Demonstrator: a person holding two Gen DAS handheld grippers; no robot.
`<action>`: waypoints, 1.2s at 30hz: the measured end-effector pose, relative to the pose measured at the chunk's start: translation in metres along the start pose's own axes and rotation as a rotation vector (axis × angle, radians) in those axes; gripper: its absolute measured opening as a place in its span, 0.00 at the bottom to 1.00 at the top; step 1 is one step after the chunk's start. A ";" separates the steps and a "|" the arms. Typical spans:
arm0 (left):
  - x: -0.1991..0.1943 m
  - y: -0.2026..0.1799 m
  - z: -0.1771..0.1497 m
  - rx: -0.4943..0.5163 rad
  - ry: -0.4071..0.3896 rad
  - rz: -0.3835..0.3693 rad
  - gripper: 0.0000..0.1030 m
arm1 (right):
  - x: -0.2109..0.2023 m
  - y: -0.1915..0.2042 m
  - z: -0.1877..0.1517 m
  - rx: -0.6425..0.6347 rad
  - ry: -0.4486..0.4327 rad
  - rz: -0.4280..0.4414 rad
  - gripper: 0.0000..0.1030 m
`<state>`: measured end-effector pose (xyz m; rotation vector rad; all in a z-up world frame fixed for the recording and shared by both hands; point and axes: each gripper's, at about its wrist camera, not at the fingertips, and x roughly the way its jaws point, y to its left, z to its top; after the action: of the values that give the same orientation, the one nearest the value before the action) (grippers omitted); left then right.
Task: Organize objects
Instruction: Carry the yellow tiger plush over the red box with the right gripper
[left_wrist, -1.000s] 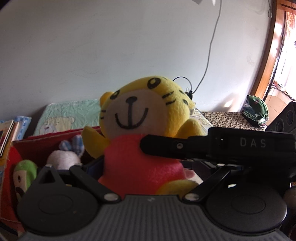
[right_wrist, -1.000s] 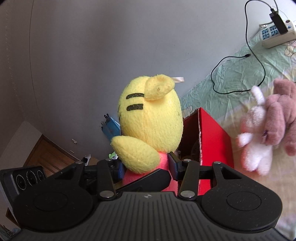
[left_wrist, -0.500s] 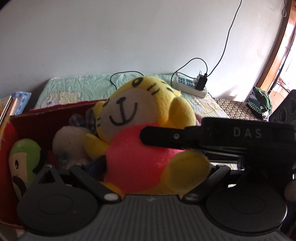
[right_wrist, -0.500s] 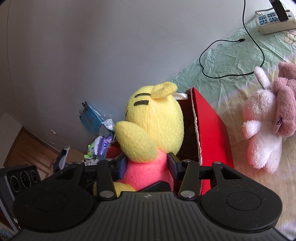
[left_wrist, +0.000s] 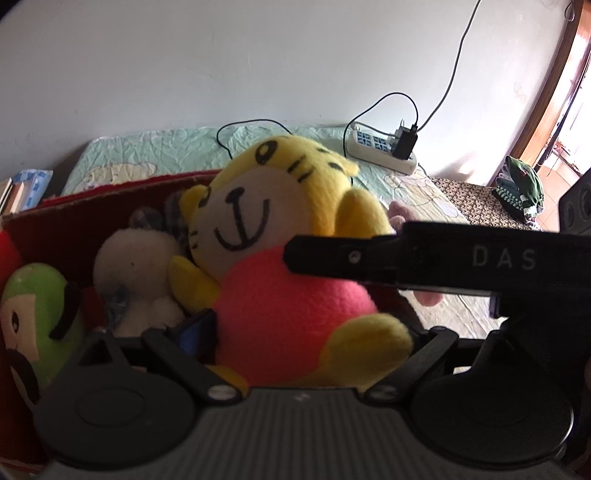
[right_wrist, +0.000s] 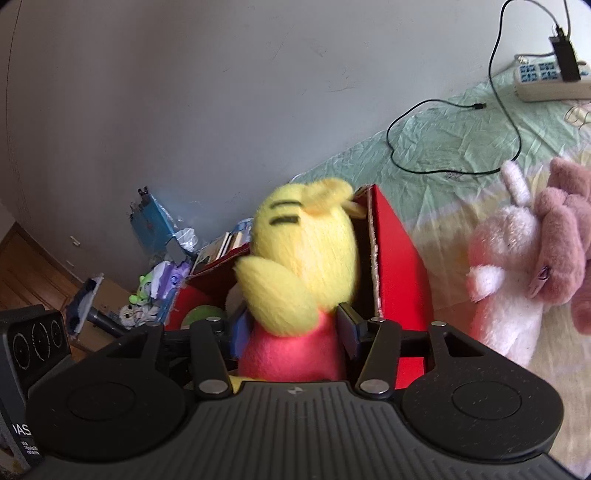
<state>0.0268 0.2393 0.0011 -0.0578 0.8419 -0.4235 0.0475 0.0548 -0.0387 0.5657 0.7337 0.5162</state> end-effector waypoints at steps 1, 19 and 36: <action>0.001 0.001 -0.001 -0.005 0.004 -0.003 0.92 | -0.002 -0.001 0.000 0.004 -0.006 -0.002 0.51; 0.016 0.003 -0.006 -0.049 0.054 -0.010 0.96 | -0.011 -0.001 -0.003 0.000 -0.069 0.032 0.52; -0.026 0.020 -0.013 -0.091 -0.049 0.023 0.96 | -0.021 0.005 -0.002 0.009 -0.112 0.131 0.52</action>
<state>0.0093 0.2694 0.0065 -0.1420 0.8122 -0.3608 0.0319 0.0463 -0.0272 0.6492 0.5956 0.5980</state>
